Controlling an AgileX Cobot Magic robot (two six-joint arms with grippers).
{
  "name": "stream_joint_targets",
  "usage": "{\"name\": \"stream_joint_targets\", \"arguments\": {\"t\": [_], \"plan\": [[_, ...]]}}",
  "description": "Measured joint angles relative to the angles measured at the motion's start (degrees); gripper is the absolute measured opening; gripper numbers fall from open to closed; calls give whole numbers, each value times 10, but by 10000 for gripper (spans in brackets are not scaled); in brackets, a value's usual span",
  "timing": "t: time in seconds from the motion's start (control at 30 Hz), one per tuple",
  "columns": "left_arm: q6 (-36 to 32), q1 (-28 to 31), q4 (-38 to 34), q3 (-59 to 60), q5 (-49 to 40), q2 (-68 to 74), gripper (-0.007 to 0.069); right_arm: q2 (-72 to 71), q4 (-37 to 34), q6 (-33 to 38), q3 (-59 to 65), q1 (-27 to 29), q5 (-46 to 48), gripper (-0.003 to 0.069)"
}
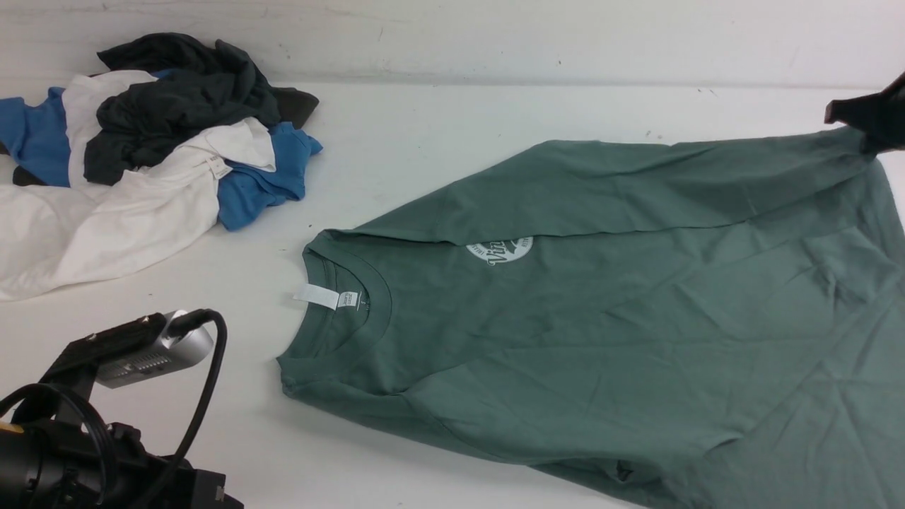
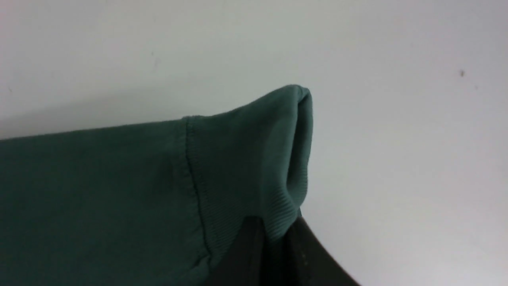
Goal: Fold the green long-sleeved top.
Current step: Hold the cuff with your right arm as far away from the cuff
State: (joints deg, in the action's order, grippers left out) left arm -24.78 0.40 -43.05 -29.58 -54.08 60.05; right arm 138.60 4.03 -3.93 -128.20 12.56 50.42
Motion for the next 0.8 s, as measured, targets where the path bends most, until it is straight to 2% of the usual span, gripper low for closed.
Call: {"name": "stream_joint_targets", "arguments": {"t": [0.2, 0.3, 0.6, 0.8], "plan": [[0, 0, 0, 0, 0, 0, -3, 7, 0, 9, 0, 0, 7, 35], [0, 0, 0, 0, 1, 0, -3, 22, 7, 11, 0, 0, 3, 60], [0, 0, 0, 0, 2, 0, -3, 69, 17, 11, 0, 1, -34, 269], [0, 0, 0, 0, 16, 0, -3, 70, 23, 11, 0, 1, -64, 301]]}}
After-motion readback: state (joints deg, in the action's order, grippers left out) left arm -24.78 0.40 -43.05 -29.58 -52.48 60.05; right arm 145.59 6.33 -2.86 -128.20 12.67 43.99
